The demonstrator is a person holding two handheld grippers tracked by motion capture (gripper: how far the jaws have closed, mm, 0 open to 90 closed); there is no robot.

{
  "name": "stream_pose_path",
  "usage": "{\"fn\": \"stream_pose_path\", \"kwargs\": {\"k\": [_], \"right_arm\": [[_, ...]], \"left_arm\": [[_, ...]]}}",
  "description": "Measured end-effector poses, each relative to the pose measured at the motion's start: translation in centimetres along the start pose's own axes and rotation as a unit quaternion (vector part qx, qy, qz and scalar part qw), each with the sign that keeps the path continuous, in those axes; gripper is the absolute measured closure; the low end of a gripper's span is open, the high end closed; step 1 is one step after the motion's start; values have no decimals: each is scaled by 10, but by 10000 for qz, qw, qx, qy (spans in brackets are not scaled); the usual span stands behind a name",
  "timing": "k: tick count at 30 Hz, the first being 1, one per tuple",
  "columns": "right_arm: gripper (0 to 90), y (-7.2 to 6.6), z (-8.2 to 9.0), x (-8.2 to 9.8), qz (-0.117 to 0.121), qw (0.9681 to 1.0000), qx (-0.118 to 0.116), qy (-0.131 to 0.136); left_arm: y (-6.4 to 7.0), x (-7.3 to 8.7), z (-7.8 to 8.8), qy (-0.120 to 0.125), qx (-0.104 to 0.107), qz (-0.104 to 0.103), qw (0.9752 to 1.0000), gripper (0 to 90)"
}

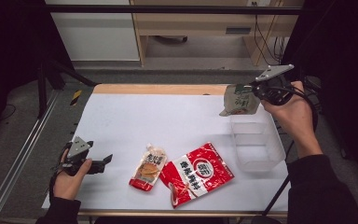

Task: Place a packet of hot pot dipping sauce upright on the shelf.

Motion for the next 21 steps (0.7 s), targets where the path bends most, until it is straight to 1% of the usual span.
{"fn": "stream_pose_path", "kwargs": {"k": [6,8,12,13,16,17,18,20,21], "right_arm": [[900,5,-2,1,-82,9999,67,44],[900,6,-3,3,-100,9999,112,35],[900,10,-8,8,-132,9998,106,-46],[900,11,-10,9,-122,9998,139,-31],[900,13,-13,14,-156,9997,150,-96],[900,14,-15,16,-166,9997,156,-89],[900,15,-16,18,-193,9997,147,-104],[900,17,-19,22,-216,9995,190,-127],[900,18,-20,24,-211,9996,174,-112]], "left_arm": [[-1,0,1,41,-16,35,10000,76],[-1,0,0,44,-17,42,10000,76],[-2,-1,0,48,-16,56,10000,77],[-2,0,0,51,-18,56,10000,77],[-2,0,0,32,-15,60,10000,76],[-3,0,0,9,-15,35,10000,77],[-3,0,0,37,-19,66,10000,76],[-3,1,0,12,-20,34,10000,77],[-3,1,0,4,-15,47,10000,77]]}}
Point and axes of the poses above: each handheld gripper's, and its own axes: z roughly backward along the jaws, x roughly out of its underside, y roughly to its right, the point moved 1 cm from there along -z, roughly forward along the jaws, and after that the axes turned 1 degree about y, right-handed, at the moved point
